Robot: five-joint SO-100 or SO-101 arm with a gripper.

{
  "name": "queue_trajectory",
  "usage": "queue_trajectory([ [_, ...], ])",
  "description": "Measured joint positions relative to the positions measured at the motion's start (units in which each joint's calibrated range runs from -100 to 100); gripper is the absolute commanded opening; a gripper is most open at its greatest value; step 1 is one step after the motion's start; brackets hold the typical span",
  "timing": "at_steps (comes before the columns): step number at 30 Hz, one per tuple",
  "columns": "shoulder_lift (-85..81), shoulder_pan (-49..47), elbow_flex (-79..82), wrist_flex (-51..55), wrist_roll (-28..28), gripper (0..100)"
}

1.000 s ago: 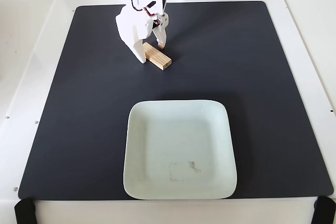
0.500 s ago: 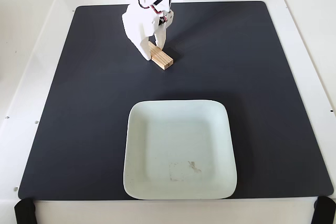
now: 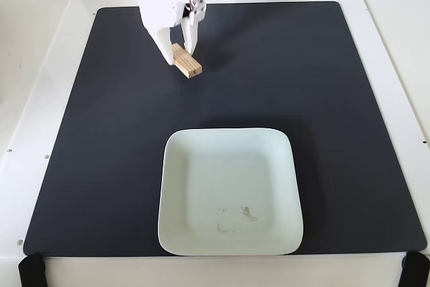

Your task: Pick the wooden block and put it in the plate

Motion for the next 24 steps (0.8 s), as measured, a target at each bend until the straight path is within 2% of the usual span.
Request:
queue_trajectory([
  [6, -14.97, -1.06, 4.83, -0.34, -7.15, 1],
  [12, -19.06, -2.8, 4.74, -6.21, -15.23, 1],
  [19, -13.87, -10.24, 4.74, -31.46, -27.13, 1],
  [24, -4.25, -13.91, 2.99, -50.68, -31.56, 1],
])
